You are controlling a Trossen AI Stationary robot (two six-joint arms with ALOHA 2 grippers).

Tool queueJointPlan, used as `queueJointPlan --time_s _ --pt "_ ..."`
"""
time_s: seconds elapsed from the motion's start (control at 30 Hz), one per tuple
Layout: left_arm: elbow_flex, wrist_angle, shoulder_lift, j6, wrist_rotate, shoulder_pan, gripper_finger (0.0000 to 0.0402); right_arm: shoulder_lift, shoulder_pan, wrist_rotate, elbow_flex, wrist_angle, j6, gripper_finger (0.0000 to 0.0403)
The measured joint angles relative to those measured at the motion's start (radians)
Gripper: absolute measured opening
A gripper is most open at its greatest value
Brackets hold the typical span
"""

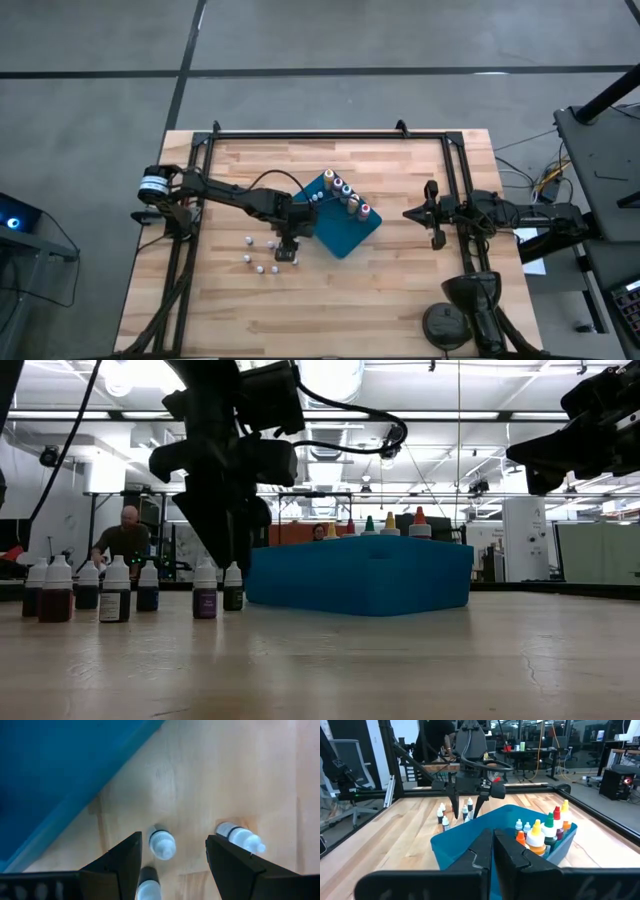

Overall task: Pick & Place food coloring
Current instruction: Put the green food coloring bottle into the blue bin

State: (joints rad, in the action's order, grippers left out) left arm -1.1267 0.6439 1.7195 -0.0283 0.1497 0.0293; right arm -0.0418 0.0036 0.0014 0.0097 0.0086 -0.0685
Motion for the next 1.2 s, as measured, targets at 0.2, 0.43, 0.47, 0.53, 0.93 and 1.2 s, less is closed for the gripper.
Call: queueJointPlan --time_s 0.2,0.43,0.47,0.53,0.93,1.2 --pt "0.001 0.001 0.0 0.001 -0.016 0.0 0.0185 0.0 0.0 0.0 0.0 0.0 -0.001 0.0009" --pt "0.001 -0.001 0.007 0.001 -0.017 0.0 0.0168 0.0 0.0 0.0 0.0 0.0 0.0 0.0009" --pt "0.001 0.0 0.007 0.002 -0.017 0.0 0.0168 0.0 0.0 0.0 0.0 0.0 0.0 0.0009" --pt "0.001 0.001 0.007 0.002 -0.017 0.0 0.0167 0.0 0.0 0.0 0.0 0.0 -0.001 0.0009" --pt "0.017 0.0 0.007 0.005 -0.052 0.0 0.0167 0.0 0.0 0.0 0.0 0.0 -0.001 0.0009" --pt "0.012 -0.005 0.007 0.007 -0.055 0.002 0.0167 0.0 0.0 0.0 0.0 0.0 0.0 0.0009"
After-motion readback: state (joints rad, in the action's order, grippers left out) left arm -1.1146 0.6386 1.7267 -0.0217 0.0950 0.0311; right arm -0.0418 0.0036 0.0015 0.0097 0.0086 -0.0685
